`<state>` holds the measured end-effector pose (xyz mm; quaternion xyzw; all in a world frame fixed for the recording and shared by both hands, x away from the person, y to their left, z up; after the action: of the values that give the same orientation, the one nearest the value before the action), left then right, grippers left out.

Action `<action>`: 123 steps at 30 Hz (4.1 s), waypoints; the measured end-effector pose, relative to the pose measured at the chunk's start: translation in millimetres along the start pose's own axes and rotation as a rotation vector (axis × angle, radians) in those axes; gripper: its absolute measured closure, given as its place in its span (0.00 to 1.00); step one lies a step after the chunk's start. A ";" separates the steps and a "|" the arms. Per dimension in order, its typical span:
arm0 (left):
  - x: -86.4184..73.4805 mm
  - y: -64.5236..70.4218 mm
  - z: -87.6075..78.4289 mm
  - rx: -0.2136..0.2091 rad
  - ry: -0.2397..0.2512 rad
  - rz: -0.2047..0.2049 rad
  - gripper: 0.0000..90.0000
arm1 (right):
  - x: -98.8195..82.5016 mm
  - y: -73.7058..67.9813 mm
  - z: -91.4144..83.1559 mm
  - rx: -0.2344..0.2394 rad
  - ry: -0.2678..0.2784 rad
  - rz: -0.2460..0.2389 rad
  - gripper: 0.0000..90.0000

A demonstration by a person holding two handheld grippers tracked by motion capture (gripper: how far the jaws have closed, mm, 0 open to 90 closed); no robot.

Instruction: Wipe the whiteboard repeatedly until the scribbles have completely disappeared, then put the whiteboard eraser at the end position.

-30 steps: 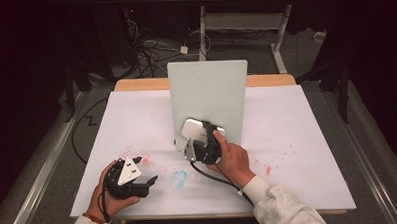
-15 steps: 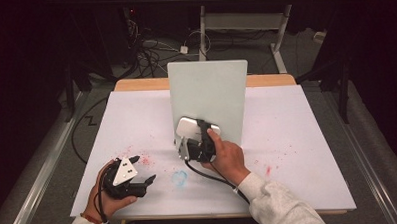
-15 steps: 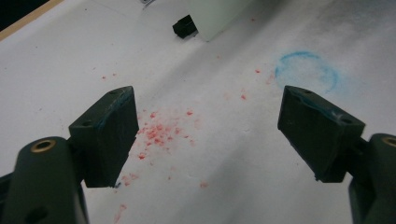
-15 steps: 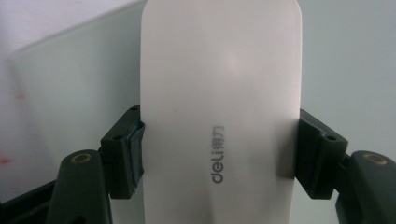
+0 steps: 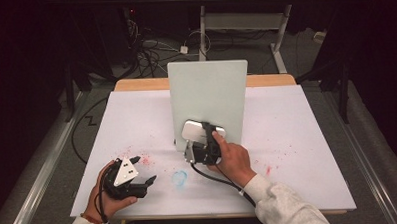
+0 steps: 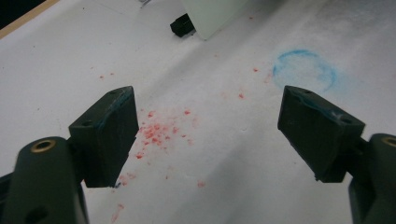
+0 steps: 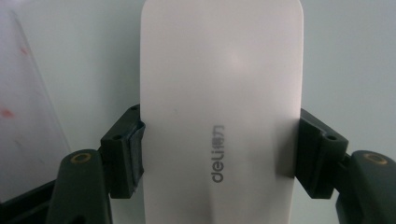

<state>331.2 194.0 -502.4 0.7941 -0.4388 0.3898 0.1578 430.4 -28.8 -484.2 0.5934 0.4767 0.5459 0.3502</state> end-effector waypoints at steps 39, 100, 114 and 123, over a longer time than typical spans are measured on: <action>1.3 2.1 -1.3 0.004 -0.005 0.004 0.22 | -77.4 53.8 -4.8 -0.032 -0.127 0.130 0.34; 1.6 -1.1 5.5 -0.008 -0.014 0.017 0.22 | -106.3 51.4 -20.0 0.174 -0.074 0.339 0.34; 2.3 0.4 6.6 -0.004 -0.025 0.028 0.22 | -107.6 62.5 -24.1 0.223 -0.049 0.446 0.34; 2.9 1.0 6.0 -0.001 -0.020 0.028 0.22 | -106.5 68.9 -30.7 0.274 -0.021 0.501 0.34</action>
<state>334.2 188.1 -504.1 0.7917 -0.4515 0.3837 0.1483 418.2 -153.6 -448.3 0.7400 0.3811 0.5398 0.1258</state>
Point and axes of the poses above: each handheld gripper's, and its own axes: z roughly forward along the jaws, x roughly out of its top, y roughly to its right, the point moved 6 cm from there along z, roughly forward along the jaws, and after that the axes turned 11 degrees about -x, right-handed, at the moved point
